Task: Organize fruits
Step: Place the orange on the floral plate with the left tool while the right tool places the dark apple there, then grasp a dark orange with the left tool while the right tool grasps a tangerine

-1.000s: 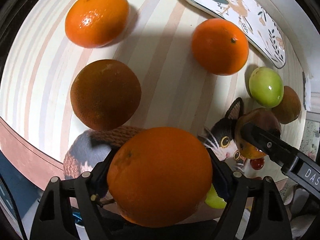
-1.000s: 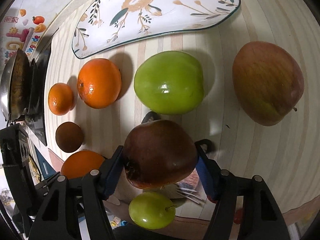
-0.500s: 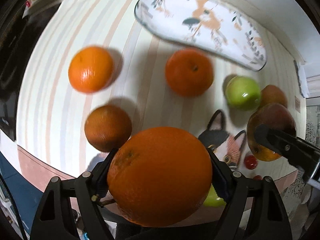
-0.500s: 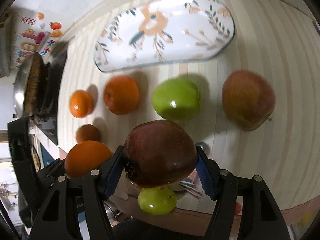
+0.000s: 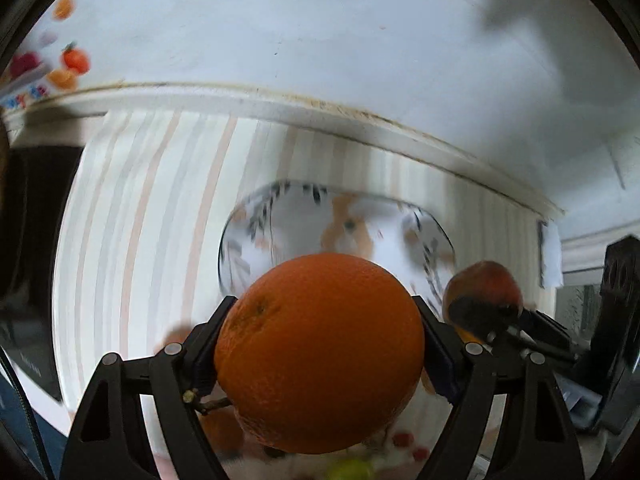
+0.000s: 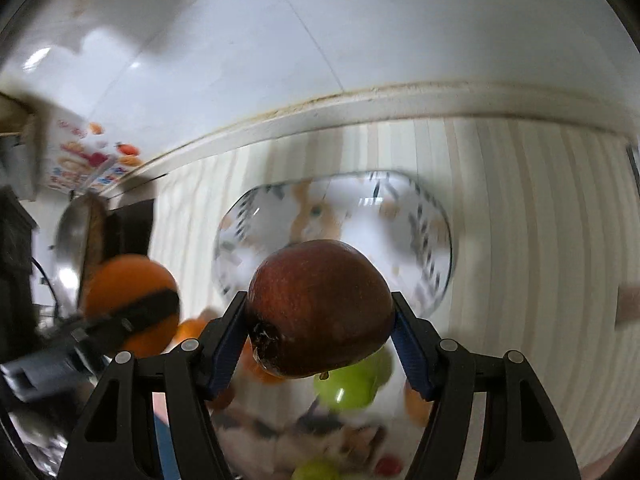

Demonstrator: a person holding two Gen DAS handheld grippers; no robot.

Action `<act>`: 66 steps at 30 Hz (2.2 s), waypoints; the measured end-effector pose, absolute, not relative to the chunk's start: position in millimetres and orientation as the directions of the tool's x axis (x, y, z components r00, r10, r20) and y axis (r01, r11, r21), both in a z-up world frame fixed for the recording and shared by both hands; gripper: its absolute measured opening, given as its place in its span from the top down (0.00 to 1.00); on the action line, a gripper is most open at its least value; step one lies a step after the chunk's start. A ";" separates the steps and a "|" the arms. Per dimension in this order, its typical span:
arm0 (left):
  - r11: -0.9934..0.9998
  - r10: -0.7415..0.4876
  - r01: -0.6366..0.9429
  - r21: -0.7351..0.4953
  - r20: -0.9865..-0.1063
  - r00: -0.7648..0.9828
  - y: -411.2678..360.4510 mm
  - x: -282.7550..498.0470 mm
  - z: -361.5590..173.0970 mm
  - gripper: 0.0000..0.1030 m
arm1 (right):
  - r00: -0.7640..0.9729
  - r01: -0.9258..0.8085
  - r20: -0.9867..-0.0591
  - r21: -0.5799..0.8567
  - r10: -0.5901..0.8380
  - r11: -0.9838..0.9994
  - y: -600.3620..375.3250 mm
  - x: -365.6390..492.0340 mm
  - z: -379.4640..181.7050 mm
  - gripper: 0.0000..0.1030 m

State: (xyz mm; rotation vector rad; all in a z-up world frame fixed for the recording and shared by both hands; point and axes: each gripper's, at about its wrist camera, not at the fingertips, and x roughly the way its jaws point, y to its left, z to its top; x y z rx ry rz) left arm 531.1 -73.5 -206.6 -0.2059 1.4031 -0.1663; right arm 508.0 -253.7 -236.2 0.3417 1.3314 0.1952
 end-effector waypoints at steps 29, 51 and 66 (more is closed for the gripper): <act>0.996 -0.074 0.032 -0.081 -0.980 -0.185 -105.8 614.2 -328.1 0.20 | -0.040 -0.005 -0.986 0.162 0.162 0.987 -236.1 600.7 -340.0 0.28; 0.998 -0.068 0.017 -0.066 -0.989 0.128 -63.2 546.4 -218.5 0.19 | 0.114 0.039 -0.990 0.089 0.084 0.995 -260.0 521.9 -257.1 0.07; 0.996 -0.081 0.067 -0.062 -0.938 0.338 -51.6 457.0 -146.4 0.19 | 0.311 0.030 -0.949 0.069 0.056 0.997 -226.3 443.2 -177.2 0.07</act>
